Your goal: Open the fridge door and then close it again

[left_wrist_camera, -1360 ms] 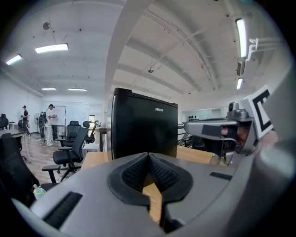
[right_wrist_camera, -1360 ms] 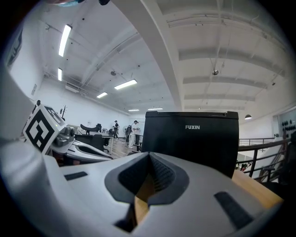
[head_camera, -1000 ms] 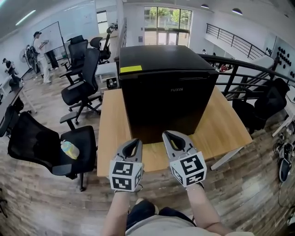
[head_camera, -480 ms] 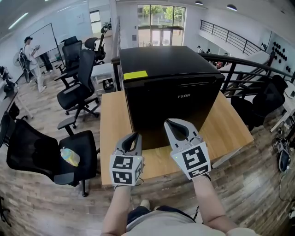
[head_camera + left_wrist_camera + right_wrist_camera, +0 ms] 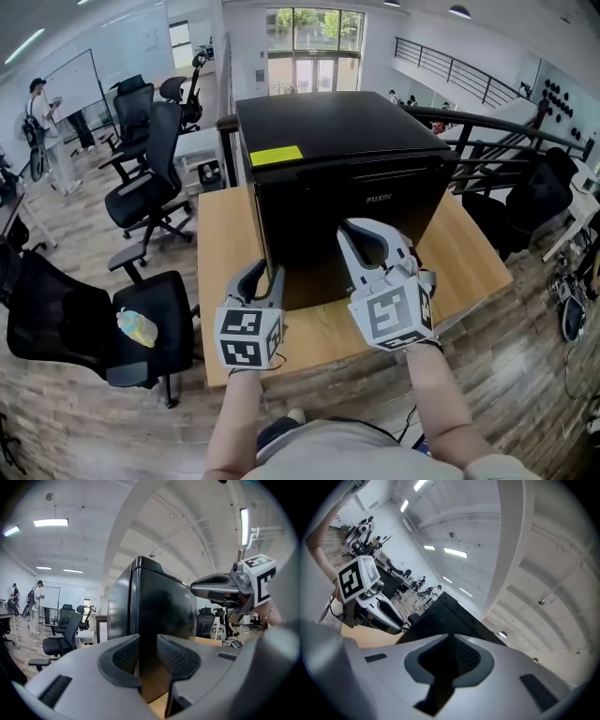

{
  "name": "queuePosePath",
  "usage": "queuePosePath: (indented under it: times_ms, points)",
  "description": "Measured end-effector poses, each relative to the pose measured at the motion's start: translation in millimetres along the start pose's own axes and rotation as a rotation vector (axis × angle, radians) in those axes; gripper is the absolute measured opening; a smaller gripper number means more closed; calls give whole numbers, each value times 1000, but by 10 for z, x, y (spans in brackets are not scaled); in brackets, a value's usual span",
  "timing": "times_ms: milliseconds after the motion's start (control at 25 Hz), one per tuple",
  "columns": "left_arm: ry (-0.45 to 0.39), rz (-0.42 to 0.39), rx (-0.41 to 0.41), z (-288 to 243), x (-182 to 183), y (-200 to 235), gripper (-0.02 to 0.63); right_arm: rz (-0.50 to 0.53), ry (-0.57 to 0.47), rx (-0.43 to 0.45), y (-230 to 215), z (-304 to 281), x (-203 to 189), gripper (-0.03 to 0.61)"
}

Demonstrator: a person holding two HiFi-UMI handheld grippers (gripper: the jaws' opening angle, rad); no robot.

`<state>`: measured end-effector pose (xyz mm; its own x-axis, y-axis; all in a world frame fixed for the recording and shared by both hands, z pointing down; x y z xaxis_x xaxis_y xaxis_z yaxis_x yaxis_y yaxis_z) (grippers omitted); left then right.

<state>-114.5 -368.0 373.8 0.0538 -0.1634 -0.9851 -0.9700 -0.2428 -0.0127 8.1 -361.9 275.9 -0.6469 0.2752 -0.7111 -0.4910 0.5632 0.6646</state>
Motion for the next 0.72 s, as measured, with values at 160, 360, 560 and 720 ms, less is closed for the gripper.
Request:
queuePosePath:
  times_ms: [160,360,560,720]
  points:
    - [-1,3,-27,-75,2,41,160,105,58,-1,-55,-87,46,80]
    - [3,24,-70,-131,-15,71,200,214,104,6,-102,-156,135,165]
    - [10,26,-97,-212,-40,76,233,300,153,30,-144,-255,157,258]
    - [14,19,-124,-262,-56,77,236,375,219,40,-191,-320,142,308]
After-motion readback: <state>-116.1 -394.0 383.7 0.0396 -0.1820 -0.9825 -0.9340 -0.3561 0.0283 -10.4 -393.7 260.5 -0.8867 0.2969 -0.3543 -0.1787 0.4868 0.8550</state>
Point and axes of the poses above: the fingertips, and each gripper's own axes: z backward along the fingers, y to its left, x out of its top, the point moved 2 cm from there along z, backward along the fingers, and after that the axes turned 13 degrees about x, right-handed, at the moved point
